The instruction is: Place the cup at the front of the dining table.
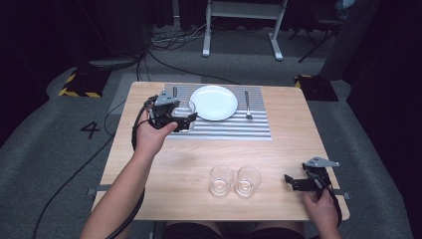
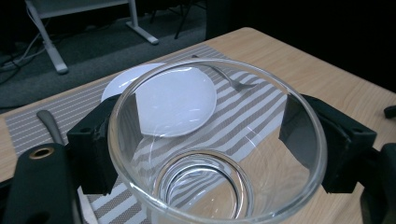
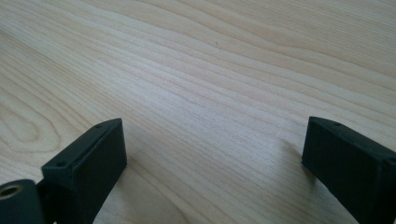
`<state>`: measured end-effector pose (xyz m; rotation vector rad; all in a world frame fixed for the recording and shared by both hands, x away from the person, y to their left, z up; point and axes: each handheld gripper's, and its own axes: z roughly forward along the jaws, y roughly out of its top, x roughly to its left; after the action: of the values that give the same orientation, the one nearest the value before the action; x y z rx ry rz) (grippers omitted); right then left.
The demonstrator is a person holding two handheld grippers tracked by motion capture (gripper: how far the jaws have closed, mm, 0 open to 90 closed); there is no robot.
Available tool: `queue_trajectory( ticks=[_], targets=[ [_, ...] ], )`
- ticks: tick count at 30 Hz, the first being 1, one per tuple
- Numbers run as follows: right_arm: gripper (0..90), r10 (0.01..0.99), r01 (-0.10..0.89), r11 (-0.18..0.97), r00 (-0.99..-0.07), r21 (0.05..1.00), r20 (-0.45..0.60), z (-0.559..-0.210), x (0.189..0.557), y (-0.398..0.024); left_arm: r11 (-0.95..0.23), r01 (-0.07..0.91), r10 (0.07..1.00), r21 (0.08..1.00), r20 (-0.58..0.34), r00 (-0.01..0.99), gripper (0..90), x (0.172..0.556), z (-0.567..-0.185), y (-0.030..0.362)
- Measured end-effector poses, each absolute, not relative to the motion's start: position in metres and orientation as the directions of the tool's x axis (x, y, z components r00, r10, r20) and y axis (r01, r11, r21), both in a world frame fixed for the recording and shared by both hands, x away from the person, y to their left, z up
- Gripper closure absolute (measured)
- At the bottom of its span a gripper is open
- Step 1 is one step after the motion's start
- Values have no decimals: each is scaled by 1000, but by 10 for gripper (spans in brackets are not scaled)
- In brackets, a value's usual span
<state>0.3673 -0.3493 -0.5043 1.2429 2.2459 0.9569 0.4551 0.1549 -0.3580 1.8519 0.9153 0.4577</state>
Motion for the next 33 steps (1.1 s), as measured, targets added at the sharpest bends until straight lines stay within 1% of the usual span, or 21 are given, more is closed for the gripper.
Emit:
queue_trajectory(
  ticks=[1, 4, 11, 18, 21, 23, 24, 27, 33],
  targets=[
    [65, 851, 577, 371, -525, 728, -17, -504, 367, -349, -190, 407, 761, 894, -128, 636, 180, 462, -360, 155],
    [65, 853, 578, 367, -522, 728, -15, -504, 367, -349, -175, 421, 767, 890, -145, 625, 180, 471, -361, 156],
    [65, 852, 577, 369, -523, 729, -17, -504, 367, -349, -205, 406, 793, 891, -92, 602, 180, 489, -362, 151],
    [65, 852, 578, 369, -524, 728, -16, -504, 367, -349, -187, 427, 799, 885, -115, 590, 180, 507, -363, 147],
    [65, 851, 577, 370, -524, 728, -17, -504, 367, -349, -208, 431, 814, 878, -89, 574, 180, 520, -364, 142],
    [65, 852, 579, 368, -523, 728, -15, -504, 367, -349, -209, 432, 816, 877, -87, 571, 181, 524, -364, 141],
    [65, 852, 577, 369, -523, 729, -17, -504, 367, -349, -210, 443, 818, 872, -92, 567, 181, 527, -365, 140],
    [65, 852, 577, 369, -523, 728, -17, -504, 367, -349, -166, 483, 828, 860, -145, 542, 181, 540, -373, 138],
    [65, 853, 578, 368, -522, 728, -16, -504, 367, -349, -171, 498, 857, 850, -120, 501, 181, 553, -385, 132]
  ],
)
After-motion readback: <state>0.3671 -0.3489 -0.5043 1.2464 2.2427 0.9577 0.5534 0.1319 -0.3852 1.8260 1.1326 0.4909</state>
